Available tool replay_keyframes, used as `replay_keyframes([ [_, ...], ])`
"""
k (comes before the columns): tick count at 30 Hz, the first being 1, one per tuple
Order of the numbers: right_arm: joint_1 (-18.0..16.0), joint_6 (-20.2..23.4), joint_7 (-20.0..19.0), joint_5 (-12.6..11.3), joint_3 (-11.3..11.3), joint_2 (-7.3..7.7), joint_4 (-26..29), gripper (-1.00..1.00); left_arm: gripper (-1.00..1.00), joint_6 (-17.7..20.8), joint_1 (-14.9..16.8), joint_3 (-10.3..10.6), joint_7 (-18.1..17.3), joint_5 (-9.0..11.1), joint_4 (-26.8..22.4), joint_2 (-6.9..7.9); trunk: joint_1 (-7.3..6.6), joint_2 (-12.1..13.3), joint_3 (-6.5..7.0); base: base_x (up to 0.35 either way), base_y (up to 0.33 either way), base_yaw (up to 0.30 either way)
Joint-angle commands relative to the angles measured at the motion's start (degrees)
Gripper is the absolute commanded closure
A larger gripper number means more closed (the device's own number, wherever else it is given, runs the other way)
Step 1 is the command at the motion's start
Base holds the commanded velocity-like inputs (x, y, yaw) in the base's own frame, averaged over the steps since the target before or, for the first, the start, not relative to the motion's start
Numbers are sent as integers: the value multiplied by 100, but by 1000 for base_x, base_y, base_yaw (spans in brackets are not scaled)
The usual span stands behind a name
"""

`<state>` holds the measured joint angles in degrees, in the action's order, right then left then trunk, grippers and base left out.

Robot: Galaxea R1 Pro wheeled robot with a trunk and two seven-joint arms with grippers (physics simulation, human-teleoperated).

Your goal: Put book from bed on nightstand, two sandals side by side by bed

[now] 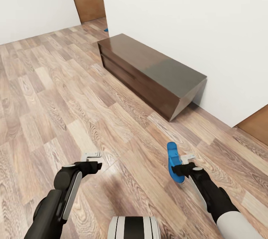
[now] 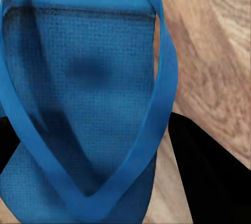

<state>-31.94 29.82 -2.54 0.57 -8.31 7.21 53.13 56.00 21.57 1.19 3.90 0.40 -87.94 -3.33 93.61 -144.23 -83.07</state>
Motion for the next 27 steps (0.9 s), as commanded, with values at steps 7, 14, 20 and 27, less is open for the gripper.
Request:
replay_keyframes([
  [7,698,848,70,10,12,-27,1900,100,-100,30,5,7,32,7,-16,2,-19,8,178,0,0,273],
  [14,993,1295,361,-27,14,-35,2822,100,-100,34,3,173,32,12,-8,-52,-37,18,363,0,0,273],
  [20,1109,1326,377,-24,24,-34,3040,100,-100,34,3,300,40,4,20,-164,-52,26,526,0,0,261],
  [27,1121,1390,377,-35,39,-35,3161,100,-100,30,0,318,33,11,30,-204,-70,35,725,0,0,233],
])
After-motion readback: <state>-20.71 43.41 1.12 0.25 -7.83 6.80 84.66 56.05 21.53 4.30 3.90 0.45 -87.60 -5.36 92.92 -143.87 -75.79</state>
